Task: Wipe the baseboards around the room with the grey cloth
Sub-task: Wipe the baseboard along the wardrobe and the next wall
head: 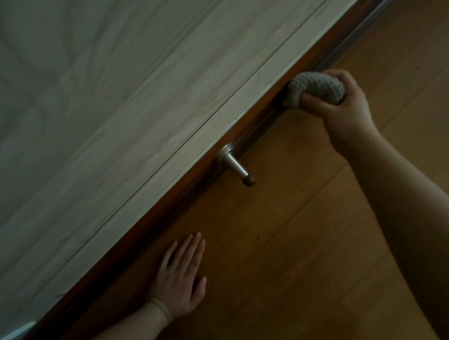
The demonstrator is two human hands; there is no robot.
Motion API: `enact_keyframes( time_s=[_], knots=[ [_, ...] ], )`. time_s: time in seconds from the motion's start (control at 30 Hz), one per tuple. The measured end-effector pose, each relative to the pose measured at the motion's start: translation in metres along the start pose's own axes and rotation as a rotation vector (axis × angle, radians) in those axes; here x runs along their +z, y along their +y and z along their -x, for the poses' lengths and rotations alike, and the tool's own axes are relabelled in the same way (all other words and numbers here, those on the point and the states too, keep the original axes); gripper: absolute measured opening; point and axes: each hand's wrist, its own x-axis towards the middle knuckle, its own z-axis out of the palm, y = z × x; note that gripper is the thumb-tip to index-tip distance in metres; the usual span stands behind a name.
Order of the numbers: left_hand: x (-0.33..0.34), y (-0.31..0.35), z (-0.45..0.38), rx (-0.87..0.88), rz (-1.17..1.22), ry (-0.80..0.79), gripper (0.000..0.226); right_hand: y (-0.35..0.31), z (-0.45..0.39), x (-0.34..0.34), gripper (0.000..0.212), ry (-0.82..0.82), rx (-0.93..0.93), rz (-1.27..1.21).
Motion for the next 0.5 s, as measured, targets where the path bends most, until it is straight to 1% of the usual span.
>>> enact_keyframes(
  time_s=[0.07, 0.17, 0.27, 0.33, 0.4, 0.5],
  knots=[
    [-0.001, 0.000, 0.000, 0.009, 0.007, 0.004, 0.075, -0.006, -0.015, -0.015, 0.033, 0.022, 0.023, -0.005],
    [-0.003, 0.006, -0.004, 0.007, 0.010, 0.003, 0.082, -0.018, -0.033, -0.030, 0.034, 0.139, 0.036, -0.030],
    [-0.006, 0.004, -0.006, 0.001, -0.010, 0.012, 0.084, -0.019, -0.032, -0.026, 0.038, 0.220, 0.066, -0.064],
    [-0.006, 0.002, -0.006, 0.002, -0.020, 0.003, 0.083, -0.009, -0.015, -0.015, 0.042, 0.245, 0.076, -0.062],
    [-0.006, 0.002, -0.008, 0.006, -0.020, -0.008, 0.078, 0.009, 0.012, -0.002, 0.042, 0.222, 0.060, 0.011],
    [-0.005, 0.004, -0.011, 0.008, -0.024, 0.000, 0.080, 0.038, 0.053, 0.024, 0.046, 0.078, 0.040, 0.171]
  ],
)
